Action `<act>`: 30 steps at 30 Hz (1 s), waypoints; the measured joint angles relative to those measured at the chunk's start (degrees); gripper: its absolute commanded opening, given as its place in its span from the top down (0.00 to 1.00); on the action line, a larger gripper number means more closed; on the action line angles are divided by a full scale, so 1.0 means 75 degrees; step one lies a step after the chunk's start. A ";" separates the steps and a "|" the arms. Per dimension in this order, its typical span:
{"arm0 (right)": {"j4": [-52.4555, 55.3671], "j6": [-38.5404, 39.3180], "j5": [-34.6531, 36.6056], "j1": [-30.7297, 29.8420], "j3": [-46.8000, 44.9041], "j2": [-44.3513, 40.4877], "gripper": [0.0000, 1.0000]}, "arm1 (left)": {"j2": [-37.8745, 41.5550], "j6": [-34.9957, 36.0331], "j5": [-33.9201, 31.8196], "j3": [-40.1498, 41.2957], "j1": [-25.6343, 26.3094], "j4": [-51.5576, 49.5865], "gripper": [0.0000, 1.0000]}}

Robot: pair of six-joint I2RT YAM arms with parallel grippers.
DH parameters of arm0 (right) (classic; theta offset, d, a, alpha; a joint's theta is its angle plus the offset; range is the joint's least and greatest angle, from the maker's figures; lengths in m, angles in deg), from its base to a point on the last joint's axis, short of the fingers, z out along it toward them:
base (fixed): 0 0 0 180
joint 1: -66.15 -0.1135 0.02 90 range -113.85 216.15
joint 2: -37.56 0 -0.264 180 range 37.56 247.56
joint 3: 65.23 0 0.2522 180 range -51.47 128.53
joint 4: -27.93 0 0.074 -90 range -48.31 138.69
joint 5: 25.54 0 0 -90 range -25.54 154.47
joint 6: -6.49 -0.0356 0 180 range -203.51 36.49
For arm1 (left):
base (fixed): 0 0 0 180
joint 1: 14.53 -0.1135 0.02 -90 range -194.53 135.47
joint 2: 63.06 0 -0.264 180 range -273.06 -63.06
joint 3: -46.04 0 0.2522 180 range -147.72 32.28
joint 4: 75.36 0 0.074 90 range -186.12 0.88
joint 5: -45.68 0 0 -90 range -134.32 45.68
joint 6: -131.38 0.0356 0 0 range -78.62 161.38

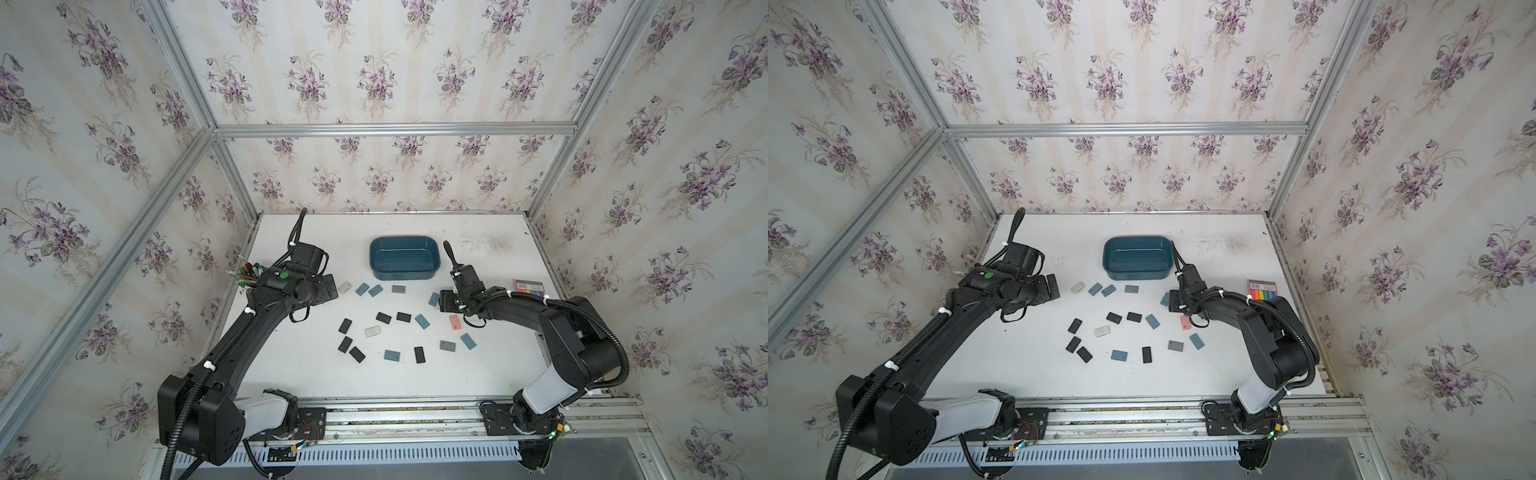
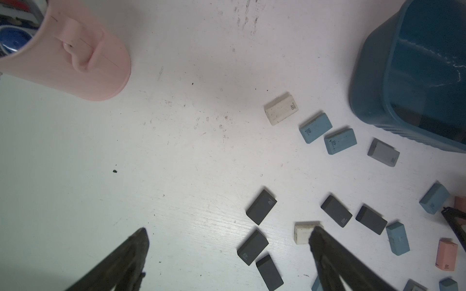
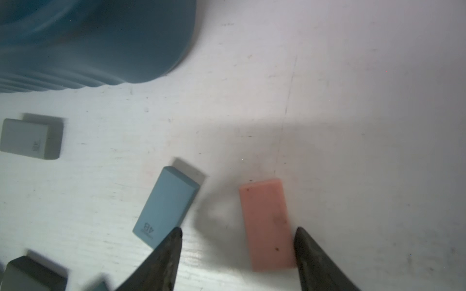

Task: Put the eraser in the storage box
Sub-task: Pick up the eraser from the center of the board.

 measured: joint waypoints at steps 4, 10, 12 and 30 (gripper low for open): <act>0.0210 0.0003 0.0117 -0.0009 0.0224 0.0178 0.40 | -0.0009 0.0017 0.0015 -0.0009 -0.0006 -0.0003 0.00; 0.0350 0.0032 0.0379 -0.0023 0.0580 0.0530 0.49 | -0.0009 0.0020 0.0038 -0.0009 -0.0009 -0.0009 0.00; 0.0347 0.0035 0.0414 -0.0023 0.0577 0.0539 0.52 | -0.0006 0.0020 0.0038 -0.0009 -0.0012 -0.0020 0.00; 0.0306 0.0035 0.0699 0.0009 0.0458 0.0466 0.83 | -0.0108 0.0023 0.0070 -0.0009 -0.0020 -0.0038 0.00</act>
